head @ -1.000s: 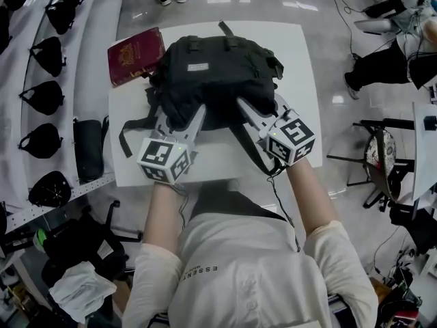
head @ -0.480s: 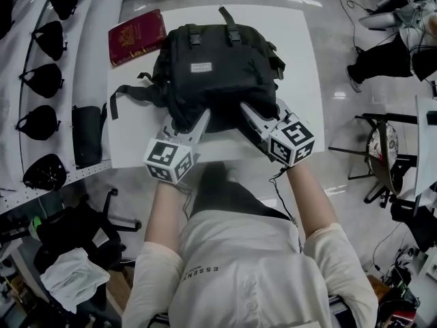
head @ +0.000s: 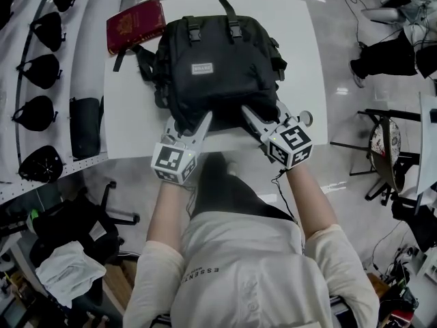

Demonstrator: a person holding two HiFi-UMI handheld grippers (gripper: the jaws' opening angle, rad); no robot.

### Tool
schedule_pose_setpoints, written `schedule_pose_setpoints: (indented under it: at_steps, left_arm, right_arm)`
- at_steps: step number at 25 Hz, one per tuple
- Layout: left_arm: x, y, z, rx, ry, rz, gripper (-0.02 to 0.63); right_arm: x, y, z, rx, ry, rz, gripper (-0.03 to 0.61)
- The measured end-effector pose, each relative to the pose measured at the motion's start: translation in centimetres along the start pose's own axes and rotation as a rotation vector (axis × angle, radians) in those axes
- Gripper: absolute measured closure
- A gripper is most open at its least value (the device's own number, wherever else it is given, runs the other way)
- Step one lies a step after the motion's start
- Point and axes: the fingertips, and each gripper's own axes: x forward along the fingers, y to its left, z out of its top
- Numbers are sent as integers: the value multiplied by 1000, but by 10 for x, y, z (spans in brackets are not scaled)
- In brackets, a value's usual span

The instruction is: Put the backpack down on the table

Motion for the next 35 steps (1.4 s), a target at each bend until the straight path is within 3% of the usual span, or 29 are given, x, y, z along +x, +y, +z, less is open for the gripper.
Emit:
schedule_pose_setpoints:
  at_steps: [6, 13, 15, 19, 22, 27, 32, 35]
  left_arm:
    - [-7, -3, -30, -37, 45, -21, 472]
    - [-14, -5, -41, -63, 48, -42, 471]
    - [-15, -3, -42, -74, 40, -10, 448]
    - [-22, 11, -47, -110, 57, 109, 313]
    - [-30, 15, -50, -90, 66, 167, 268]
    - [-53, 16, -46, -77, 48, 235, 258]
    - [-72, 8, -23, -4, -13, 280, 259]
    - [-78, -5, -6, 46, -38, 273, 259]
  right_arm:
    - [-2, 7, -32, 14, 37, -5, 423]
    - [-4, 14, -45, 27, 52, -7, 419]
    - [-5, 12, -46, 35, 60, -22, 405]
    - [-10, 3, -45, 36, 59, -104, 328]
    - [-19, -3, -43, 27, 39, -157, 308]
    - [-39, -12, -39, 38, 21, -239, 308]
    - [-61, -19, -22, 11, -9, -343, 308]
    - [-73, -13, -6, -17, -51, -359, 308]
